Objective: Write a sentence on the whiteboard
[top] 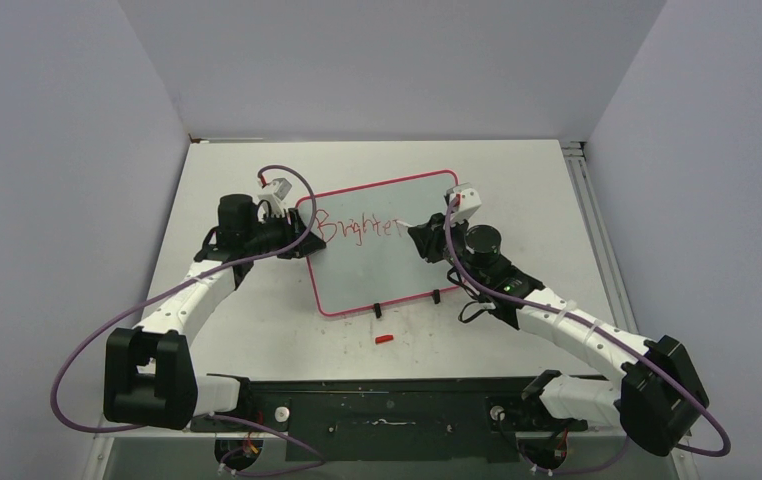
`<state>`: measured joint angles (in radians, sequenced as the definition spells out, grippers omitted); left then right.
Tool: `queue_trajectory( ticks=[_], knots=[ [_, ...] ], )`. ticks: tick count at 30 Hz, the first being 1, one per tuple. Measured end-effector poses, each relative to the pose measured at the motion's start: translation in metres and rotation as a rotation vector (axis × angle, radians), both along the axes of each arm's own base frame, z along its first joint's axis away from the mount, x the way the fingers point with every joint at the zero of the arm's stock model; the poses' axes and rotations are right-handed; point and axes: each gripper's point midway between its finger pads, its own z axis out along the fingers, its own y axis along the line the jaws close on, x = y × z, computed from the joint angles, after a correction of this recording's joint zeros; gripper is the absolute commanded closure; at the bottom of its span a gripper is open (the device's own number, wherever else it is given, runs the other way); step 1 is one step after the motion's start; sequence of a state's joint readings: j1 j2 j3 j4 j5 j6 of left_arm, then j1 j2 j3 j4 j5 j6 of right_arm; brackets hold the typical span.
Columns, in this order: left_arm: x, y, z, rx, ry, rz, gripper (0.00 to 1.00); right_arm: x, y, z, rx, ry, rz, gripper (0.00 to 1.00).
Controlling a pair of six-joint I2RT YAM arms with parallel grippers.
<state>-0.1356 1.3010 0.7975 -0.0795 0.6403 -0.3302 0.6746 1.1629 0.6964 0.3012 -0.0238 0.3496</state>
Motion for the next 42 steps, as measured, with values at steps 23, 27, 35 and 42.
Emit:
queue_trajectory(
  ticks=[23, 27, 35, 42],
  knots=[
    [-0.0005, 0.0000, 0.0000, 0.001, 0.000, -0.001, 0.66, 0.0016, 0.0004, -0.0048, -0.013, 0.006, -0.002, 0.95],
    [-0.0004, 0.0001, 0.0000, 0.002, 0.000, -0.001, 0.66, 0.0017, 0.0004, -0.0048, -0.013, 0.006, -0.002, 0.95],
    [-0.0005, 0.0000, 0.0000, 0.002, -0.001, -0.002, 0.66, 0.0036, -0.0020, -0.0047, -0.014, 0.005, -0.018, 0.95],
    [-0.0006, 0.0001, 0.0000, 0.003, -0.002, -0.003, 0.66, 0.0069, -0.0043, -0.0034, -0.013, -0.004, -0.040, 0.95]
  ],
)
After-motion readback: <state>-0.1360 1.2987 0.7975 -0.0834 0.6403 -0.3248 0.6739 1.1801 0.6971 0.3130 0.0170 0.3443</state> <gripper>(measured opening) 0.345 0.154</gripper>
